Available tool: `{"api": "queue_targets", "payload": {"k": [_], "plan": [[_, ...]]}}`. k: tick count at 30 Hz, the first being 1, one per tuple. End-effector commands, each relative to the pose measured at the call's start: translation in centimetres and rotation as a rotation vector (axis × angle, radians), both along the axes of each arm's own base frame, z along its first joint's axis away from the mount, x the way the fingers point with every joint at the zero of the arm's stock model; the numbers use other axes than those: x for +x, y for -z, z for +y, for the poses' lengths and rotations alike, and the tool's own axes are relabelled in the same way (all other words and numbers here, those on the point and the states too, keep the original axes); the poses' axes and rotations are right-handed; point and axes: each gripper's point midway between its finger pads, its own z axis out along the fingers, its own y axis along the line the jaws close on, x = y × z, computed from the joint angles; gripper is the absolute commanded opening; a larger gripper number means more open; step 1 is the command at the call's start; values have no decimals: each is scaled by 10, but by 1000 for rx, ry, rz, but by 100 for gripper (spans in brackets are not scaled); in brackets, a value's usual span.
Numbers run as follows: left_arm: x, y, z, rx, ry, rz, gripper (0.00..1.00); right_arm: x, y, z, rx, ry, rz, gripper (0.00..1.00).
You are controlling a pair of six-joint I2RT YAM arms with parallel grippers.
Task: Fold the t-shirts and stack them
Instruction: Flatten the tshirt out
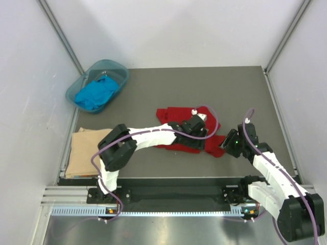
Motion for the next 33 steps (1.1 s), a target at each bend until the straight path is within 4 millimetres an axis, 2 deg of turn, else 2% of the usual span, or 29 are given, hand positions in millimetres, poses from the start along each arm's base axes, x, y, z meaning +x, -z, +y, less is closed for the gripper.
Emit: {"api": "queue_targets", "payload": {"k": [1, 5, 8, 9, 12, 13, 14, 15, 16, 17, 18, 20, 21, 23, 24, 26, 27, 28, 29, 30, 32, 33], "plan": [[18, -4, -10, 63, -74, -69, 63, -3, 3, 6, 48, 45, 9, 47], [21, 9, -8, 108, -115, -76, 61, -6, 12, 2, 58, 105, 9, 48], [24, 13, 0, 146, -145, -87, 51, -4, 19, -1, 55, 132, 2, 49], [25, 12, 2, 155, -154, -92, 42, -3, 22, 0, 61, 138, -3, 49], [29, 5, 16, 194, -198, -114, 23, 2, 25, 0, 69, 153, -15, 47], [29, 3, 19, 199, -209, -120, 12, 4, 25, -1, 63, 157, -19, 43], [30, 0, 25, 223, -219, -132, 7, 5, 26, -2, 51, 155, -19, 23], [32, -11, 29, 219, -236, -147, 2, 9, 20, -2, 47, 150, -23, 12], [33, -19, 32, 218, -253, -159, 0, 12, 17, -10, 2, 164, -36, 2], [36, -26, 42, 245, -274, -184, 0, 15, 10, -12, -13, 165, -49, 0], [38, -46, 47, 227, -289, -214, 0, 23, -9, -14, -27, 167, -82, 0], [47, -73, 64, 242, -328, -276, 0, 33, -39, -26, -80, 188, -166, 0], [51, -104, 69, 207, -340, -319, 0, 42, -69, -29, -92, 197, -223, 0], [67, -139, 87, 184, -390, -377, 0, 51, -108, -44, -163, 223, -323, 0], [75, -177, 99, 136, -429, -431, 0, 58, -147, -49, -175, 239, -399, 0], [93, -219, 123, 108, -477, -505, 0, 64, -188, -63, -245, 261, -477, 0], [100, -257, 133, 57, -493, -561, 0, 66, -228, -67, -250, 277, -551, 0], [113, -274, 149, 40, -525, -585, 0, 67, -247, -73, -289, 283, -588, 0], [118, -290, 156, 19, -535, -606, 0, 69, -262, -76, -302, 290, -614, 0], [122, -316, 164, -24, -552, -642, 0, 69, -295, -79, -301, 310, -684, 0], [133, -338, 182, -42, -572, -690, 0, 69, -318, -88, -345, 335, -720, 0], [134, -351, 189, -56, -580, -717, 0, 66, -340, -92, -347, 351, -761, 0]]}}
